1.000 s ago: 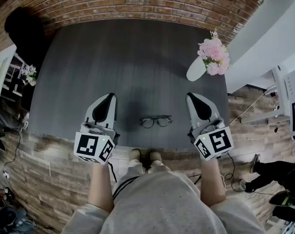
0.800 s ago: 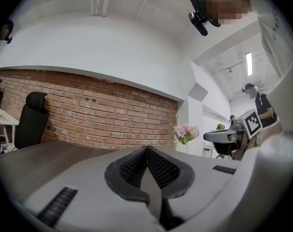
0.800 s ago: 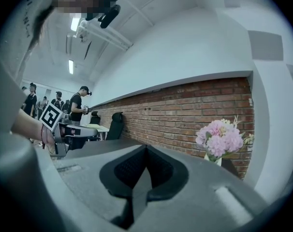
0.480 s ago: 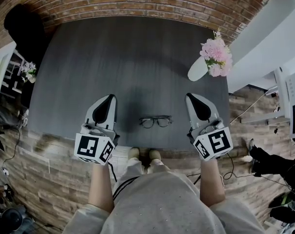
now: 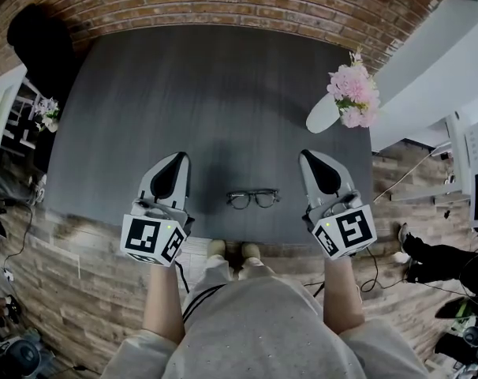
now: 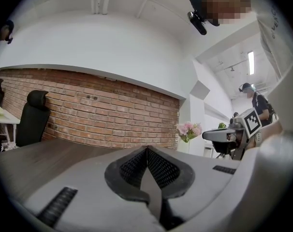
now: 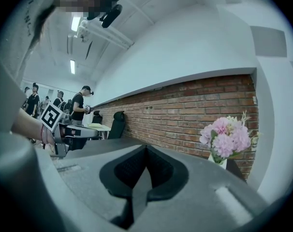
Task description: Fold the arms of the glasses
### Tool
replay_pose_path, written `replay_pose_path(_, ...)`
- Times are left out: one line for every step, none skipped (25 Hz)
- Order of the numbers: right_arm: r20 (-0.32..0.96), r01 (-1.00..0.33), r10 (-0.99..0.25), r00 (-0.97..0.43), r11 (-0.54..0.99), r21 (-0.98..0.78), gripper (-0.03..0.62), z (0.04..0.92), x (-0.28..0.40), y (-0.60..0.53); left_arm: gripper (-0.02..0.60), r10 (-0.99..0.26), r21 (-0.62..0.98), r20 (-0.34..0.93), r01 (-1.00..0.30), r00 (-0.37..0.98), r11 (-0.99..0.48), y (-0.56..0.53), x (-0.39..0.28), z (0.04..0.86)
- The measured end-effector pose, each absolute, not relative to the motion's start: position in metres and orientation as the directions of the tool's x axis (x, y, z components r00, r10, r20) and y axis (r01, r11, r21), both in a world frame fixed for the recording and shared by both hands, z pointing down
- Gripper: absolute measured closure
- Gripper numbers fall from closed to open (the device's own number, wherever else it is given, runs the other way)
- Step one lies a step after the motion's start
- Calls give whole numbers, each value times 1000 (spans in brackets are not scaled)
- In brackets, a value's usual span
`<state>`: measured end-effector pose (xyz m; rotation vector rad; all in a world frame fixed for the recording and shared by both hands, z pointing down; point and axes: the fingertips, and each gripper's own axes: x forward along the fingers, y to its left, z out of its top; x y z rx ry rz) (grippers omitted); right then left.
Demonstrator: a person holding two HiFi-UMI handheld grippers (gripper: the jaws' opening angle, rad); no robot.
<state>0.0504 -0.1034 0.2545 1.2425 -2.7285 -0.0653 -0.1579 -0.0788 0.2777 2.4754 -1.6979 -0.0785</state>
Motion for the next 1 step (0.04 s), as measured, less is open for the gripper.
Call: replay_pose_path(112, -746, -753, -649, 658, 99, 592, 254, 50, -104, 581, -931, 143, 35, -924, 362, -354, -80, -159, 278)
